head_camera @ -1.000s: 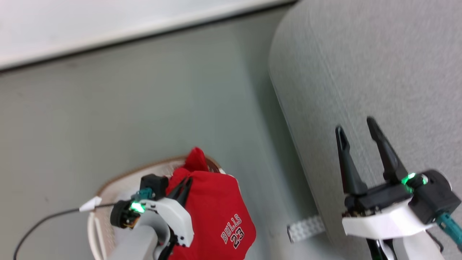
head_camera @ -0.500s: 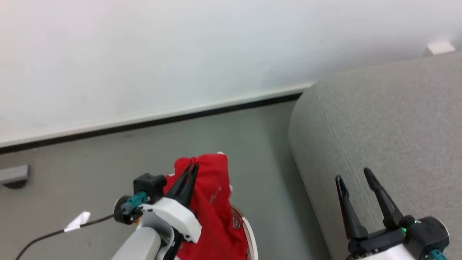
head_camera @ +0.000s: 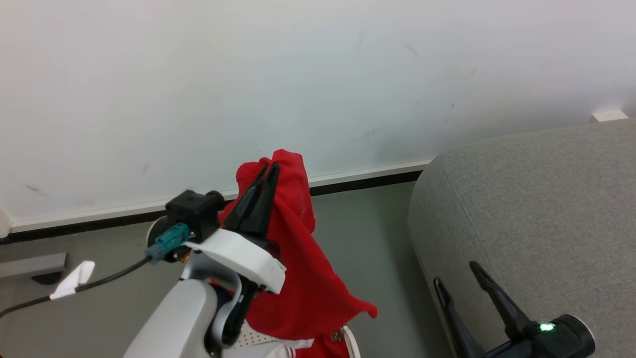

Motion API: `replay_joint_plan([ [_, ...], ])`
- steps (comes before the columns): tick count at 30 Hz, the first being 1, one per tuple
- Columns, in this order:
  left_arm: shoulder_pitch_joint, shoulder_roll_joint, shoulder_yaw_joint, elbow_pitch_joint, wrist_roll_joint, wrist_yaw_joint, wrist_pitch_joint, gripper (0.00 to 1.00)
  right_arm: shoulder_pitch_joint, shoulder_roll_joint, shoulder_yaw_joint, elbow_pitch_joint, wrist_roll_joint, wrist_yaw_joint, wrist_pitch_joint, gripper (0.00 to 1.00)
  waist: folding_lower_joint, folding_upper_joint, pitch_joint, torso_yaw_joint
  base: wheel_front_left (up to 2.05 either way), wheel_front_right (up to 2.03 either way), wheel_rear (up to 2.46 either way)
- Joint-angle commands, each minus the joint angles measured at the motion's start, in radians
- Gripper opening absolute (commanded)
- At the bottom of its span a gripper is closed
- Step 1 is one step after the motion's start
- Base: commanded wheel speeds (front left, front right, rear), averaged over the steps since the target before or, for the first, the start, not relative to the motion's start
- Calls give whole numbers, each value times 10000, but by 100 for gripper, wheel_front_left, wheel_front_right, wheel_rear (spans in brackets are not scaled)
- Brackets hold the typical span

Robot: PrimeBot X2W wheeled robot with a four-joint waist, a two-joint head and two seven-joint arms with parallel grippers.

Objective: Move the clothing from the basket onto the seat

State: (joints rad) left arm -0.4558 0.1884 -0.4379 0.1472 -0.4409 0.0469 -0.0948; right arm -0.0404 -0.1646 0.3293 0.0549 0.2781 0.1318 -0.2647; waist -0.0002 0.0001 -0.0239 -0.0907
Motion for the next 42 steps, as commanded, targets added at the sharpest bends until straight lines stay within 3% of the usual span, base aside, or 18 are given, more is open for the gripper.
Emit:
replay_joint_plan([
  [1, -28, 15, -22, -171, 79, 69, 77, 0, -170, -111, 161, -65, 88, -21, 4, 100, 2, -1, -12, -5, 0, 0, 0],
  [12, 123, -119, -354, -1165, 254, 444, 557, 0, -781, -488, 2014, -377, 278, -21, 4, 100, 2, -1, -81, 44, 0, 0, 0],
  [20, 100, -186, -535, -1245, 376, 584, 635, 0, -1163, -107, 3022, -82, 38, -21, 5, 100, 2, -1, -50, 54, 0, 0, 0],
  [30, -292, -525, -967, -1094, 350, 494, 688, 0, -3069, 945, 3704, 2414, -275, -23, 5, 100, 2, -1, 154, 260, 0, 0, 0],
  [38, -574, -844, -1344, -709, 244, 351, 567, 0, -4680, 1146, 3926, 4383, -94, -23, 5, 100, 2, -1, 214, 627, 0, 0, 0],
  [39, -600, -870, -1371, -670, 222, 344, 571, 0, -4794, 1134, 3979, 4500, 52, -23, 5, 88, 2, -1, 218, 651, 0, 0, 0],
  [40, -640, -888, -1385, -627, 208, 345, 561, 0, -4901, 1125, 4017, 4582, 187, -23, 5, 22, 2, -1, 224, 674, 0, 0, 0],
  [41, -673, -901, -1401, -583, 202, 333, 551, 0, -4985, 1126, 3996, 4571, 405, -23, 5, 0, 2, -1, 228, 696, 0, 0, 0],
  [42, -693, -913, -1410, -539, 186, 326, 534, 0, -5035, 1129, 3962, 4569, 606, -23, 5, 0, 2, -1, 229, 714, 0, 0, 0],
])
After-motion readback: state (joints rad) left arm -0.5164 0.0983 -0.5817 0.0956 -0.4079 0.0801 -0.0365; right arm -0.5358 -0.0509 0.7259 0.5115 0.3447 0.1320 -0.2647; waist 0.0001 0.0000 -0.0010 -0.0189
